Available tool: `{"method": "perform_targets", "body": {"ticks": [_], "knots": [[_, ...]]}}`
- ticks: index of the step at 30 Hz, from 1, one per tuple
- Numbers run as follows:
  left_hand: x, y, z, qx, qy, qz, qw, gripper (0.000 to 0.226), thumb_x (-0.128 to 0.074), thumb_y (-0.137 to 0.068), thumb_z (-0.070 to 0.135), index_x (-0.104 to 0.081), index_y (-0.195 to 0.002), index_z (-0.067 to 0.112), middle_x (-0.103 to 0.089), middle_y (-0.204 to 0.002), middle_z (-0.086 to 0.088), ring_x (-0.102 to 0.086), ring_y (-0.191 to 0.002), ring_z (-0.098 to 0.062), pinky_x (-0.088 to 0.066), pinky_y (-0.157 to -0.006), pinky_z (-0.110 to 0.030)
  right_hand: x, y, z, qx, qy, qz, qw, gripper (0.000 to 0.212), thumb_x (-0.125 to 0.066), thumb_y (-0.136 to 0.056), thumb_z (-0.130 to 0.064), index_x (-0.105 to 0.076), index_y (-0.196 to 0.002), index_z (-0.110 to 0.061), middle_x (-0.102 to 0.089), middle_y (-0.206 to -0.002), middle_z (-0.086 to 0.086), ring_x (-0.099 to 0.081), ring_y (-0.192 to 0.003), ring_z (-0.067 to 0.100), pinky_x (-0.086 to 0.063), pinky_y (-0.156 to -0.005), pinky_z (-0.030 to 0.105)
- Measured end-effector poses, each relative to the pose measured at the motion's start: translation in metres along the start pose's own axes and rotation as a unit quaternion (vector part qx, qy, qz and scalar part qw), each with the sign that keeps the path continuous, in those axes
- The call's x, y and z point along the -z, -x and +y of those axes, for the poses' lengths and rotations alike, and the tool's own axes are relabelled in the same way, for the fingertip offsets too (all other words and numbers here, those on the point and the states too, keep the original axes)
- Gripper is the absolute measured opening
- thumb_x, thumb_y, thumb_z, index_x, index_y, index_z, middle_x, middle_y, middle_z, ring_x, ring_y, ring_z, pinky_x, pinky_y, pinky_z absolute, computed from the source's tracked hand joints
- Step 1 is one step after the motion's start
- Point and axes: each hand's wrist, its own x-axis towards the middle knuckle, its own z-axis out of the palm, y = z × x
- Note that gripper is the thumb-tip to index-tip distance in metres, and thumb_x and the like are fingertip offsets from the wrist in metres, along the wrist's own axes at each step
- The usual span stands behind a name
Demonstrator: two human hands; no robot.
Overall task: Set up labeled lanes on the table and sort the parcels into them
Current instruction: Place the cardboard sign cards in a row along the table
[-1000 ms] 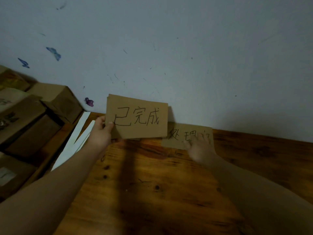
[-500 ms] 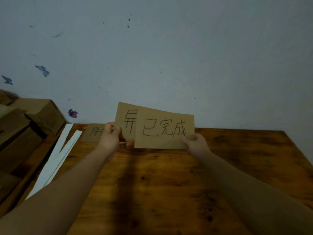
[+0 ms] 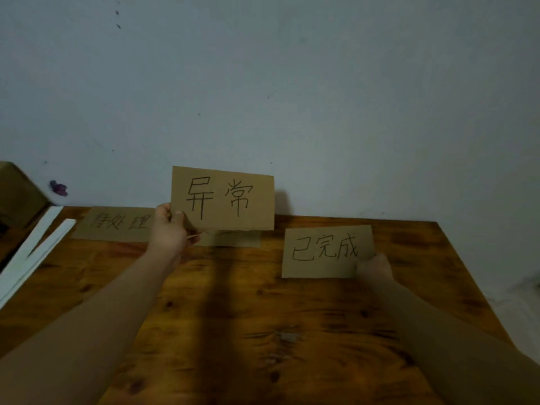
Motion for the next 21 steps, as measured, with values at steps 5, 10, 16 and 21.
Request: {"method": "perform_targets", "body": {"ticks": [5,10,16,21], "knots": [[-0.024,0.008,-0.005,0.007,0.003,0.024,1.0,0.014,-0.031,-0.104,0.019,-0.041,-0.113,0.022,-0.054,-0.114,-0.012,-0.061,-0.089,-0.03,-0.052,-0.074,-0.043,0.01,-0.031,0.015,0.027,0.152,-0.015,0.988,0.06,-0.059,-0.091,-0.023,-0.028,-0.141,-0.008,-0.038,-0.138,0.019,-0.043,-0.125,0.037,-0.044,-0.101,0.05],[-0.051,0.016,-0.01,0.015,-0.002,0.042,0.999,0.014,-0.032,-0.103,0.019,-0.041,-0.113,0.025,-0.053,-0.108,-0.009,-0.061,-0.09,-0.029,-0.052,-0.08,-0.048,0.007,-0.031,0.042,0.351,0.485,-0.156,0.785,0.063,-0.043,-0.095,-0.049,-0.023,-0.149,-0.023,-0.021,-0.154,0.01,-0.02,-0.142,0.029,-0.024,-0.116,0.045],[-0.066,0.013,-0.01,0.008,-0.006,0.046,0.999,0.016,-0.033,-0.103,0.019,-0.042,-0.116,0.025,-0.053,-0.101,-0.003,-0.06,-0.082,-0.024,-0.052,-0.078,-0.044,-0.011,-0.057,0.031,0.298,0.514,-0.177,0.785,0.069,-0.024,-0.097,-0.057,-0.003,-0.154,-0.022,0.006,-0.161,0.008,0.005,-0.148,0.029,-0.004,-0.118,0.047],[-0.069,0.012,-0.013,0.005,-0.016,0.053,0.998,0.013,-0.033,-0.103,0.018,-0.041,-0.113,0.023,-0.055,-0.099,-0.002,-0.062,-0.08,-0.024,-0.052,-0.071,-0.04,-0.014,-0.086,0.011,0.279,0.516,-0.169,0.792,0.07,-0.023,-0.097,-0.057,-0.002,-0.154,-0.022,0.007,-0.161,0.006,0.005,-0.148,0.029,-0.006,-0.119,0.05]]}}
